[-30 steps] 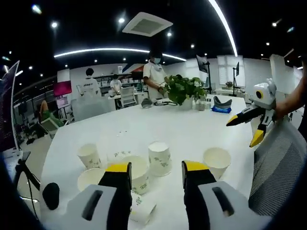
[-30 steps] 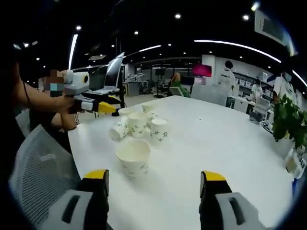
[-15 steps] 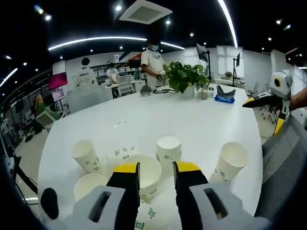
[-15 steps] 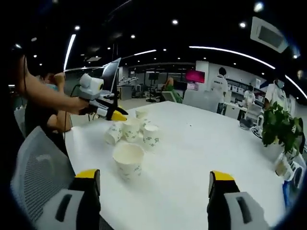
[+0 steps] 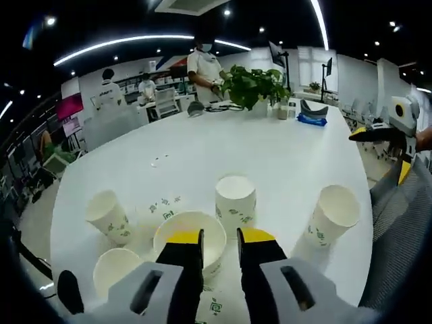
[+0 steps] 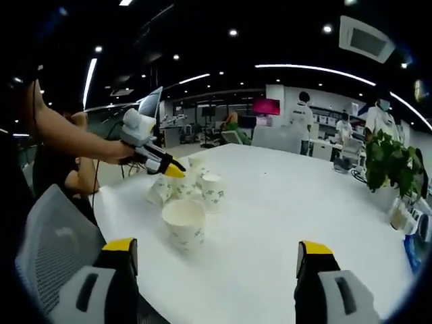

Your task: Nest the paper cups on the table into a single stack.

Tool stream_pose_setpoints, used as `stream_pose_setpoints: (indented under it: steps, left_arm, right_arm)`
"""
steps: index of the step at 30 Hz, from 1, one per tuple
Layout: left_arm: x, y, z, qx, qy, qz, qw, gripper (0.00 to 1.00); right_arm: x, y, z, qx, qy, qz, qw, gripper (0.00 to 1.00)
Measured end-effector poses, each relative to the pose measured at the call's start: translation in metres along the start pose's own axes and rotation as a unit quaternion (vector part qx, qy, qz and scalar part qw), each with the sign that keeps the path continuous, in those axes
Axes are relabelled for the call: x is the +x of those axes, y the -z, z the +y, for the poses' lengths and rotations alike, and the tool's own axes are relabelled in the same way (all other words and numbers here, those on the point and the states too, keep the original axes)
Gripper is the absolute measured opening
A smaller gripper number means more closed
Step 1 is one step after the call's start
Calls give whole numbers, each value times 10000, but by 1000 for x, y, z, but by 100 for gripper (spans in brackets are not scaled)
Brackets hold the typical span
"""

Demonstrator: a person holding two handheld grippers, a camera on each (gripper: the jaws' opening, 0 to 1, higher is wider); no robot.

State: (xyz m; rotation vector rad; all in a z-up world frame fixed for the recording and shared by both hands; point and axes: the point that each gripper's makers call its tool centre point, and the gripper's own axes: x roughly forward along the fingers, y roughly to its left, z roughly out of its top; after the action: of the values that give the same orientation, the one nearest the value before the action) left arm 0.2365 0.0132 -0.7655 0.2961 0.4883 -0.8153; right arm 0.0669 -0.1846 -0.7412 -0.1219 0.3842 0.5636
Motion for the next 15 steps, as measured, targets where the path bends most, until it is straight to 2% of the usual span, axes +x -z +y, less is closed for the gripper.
stream_pose_setpoints:
  steps: [3, 9, 15]
  left_arm:
    - [5, 7, 1, 119, 55, 192, 9997, 13]
    - [9, 8, -4, 120, 262, 269, 9992, 2]
    - [11, 8, -9, 11, 426, 292, 9987, 1]
  right_arm:
    - [-1, 0, -1, -92, 89, -10, 9999, 98]
    - [-3, -1, -3, -120, 92, -30, 9999, 90]
    - [-4, -4, -3, -203, 89, -122, 9997, 90]
